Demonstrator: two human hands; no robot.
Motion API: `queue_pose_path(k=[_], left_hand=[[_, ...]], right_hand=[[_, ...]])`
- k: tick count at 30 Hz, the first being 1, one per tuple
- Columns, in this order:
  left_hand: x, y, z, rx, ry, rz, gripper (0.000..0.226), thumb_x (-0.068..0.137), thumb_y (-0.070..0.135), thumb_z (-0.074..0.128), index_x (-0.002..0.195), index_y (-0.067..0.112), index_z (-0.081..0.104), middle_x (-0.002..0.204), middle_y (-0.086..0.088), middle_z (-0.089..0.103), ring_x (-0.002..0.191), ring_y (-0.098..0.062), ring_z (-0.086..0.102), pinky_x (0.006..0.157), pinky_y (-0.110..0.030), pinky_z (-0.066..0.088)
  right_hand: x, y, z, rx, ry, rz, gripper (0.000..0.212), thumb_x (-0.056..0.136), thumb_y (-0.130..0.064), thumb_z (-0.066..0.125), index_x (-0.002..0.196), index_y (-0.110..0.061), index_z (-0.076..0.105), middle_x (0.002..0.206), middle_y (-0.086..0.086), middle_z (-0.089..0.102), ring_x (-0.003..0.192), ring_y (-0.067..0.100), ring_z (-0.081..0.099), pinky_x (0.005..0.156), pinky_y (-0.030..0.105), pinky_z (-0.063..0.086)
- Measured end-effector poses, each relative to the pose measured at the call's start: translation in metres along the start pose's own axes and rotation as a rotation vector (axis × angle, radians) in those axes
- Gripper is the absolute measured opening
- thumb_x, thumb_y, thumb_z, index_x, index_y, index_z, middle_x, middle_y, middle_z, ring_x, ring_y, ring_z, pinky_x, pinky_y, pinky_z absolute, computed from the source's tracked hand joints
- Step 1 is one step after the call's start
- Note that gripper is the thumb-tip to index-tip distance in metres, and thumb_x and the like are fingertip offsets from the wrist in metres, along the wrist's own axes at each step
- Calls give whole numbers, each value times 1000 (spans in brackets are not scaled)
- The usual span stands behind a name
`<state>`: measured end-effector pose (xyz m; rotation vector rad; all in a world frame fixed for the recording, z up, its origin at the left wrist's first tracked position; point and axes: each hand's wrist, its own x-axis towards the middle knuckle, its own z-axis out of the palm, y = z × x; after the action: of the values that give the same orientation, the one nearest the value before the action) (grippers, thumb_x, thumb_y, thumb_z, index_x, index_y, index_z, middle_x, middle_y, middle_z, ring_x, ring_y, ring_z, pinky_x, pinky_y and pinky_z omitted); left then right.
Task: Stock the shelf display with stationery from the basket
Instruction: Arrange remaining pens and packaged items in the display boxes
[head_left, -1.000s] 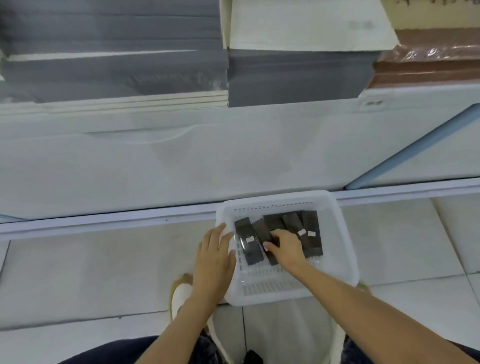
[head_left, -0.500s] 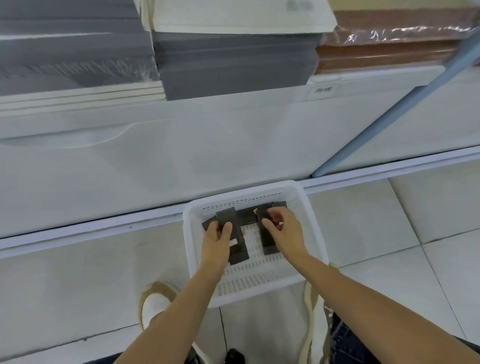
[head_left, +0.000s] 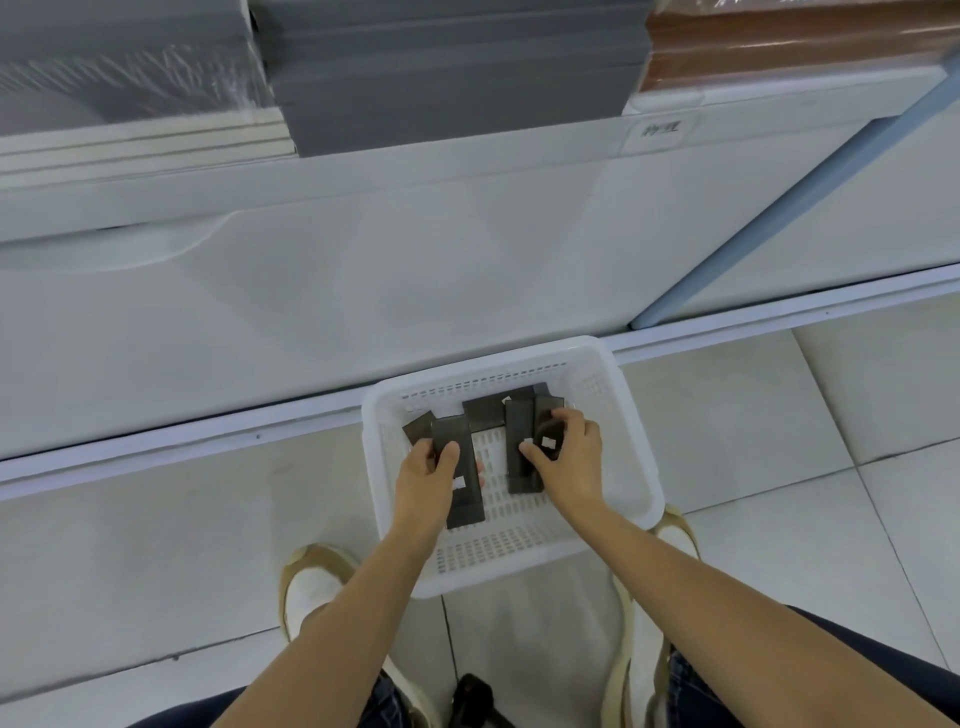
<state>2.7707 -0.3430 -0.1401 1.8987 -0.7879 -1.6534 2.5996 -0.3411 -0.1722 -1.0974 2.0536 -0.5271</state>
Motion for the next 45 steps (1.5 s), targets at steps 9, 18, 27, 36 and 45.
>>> queue_pose_path(k=[9, 18, 27, 36, 45], left_hand=[[-1, -1, 0, -14, -4, -13, 16, 101, 28, 49, 99, 17, 60, 102, -9, 70, 97, -28, 67, 88, -53, 55], [1, -3, -1, 1, -11, -15, 15, 101, 28, 48, 96, 19, 60, 102, -9, 70, 97, -27, 67, 88, -52, 55], [5, -7, 0, 11, 4, -41, 25, 101, 37, 46, 117, 19, 54, 108, 2, 65, 99, -16, 61, 86, -37, 52], [2, 6, -2, -309, -90, -45, 34, 92, 43, 60, 116, 18, 59, 106, -6, 72, 93, -21, 71, 76, -37, 60], [-6, 16, 3, -405, -19, -1, 41, 98, 55, 40, 122, 26, 56, 110, -7, 69, 97, -24, 70, 78, -43, 60]], right_hand=[[7, -3, 10, -77, -19, 131, 65, 71, -24, 85, 122, -5, 50, 118, 9, 48, 109, 26, 53, 97, 37, 46], [5, -3, 20, -103, -134, 100, 36, 76, -27, 82, 99, -17, 56, 97, -2, 63, 85, 15, 59, 67, 20, 43], [11, -14, -7, 206, -409, -5, 30, 83, -33, 75, 107, -21, 63, 101, -6, 70, 96, 11, 66, 80, 23, 53], [0, -57, -18, 386, -641, -144, 26, 87, -27, 72, 110, -23, 63, 105, -1, 72, 97, 13, 69, 78, 25, 57], [-21, -79, 6, 380, -668, -173, 33, 103, -21, 34, 126, -35, 52, 117, -4, 45, 106, -1, 50, 77, 10, 44]])
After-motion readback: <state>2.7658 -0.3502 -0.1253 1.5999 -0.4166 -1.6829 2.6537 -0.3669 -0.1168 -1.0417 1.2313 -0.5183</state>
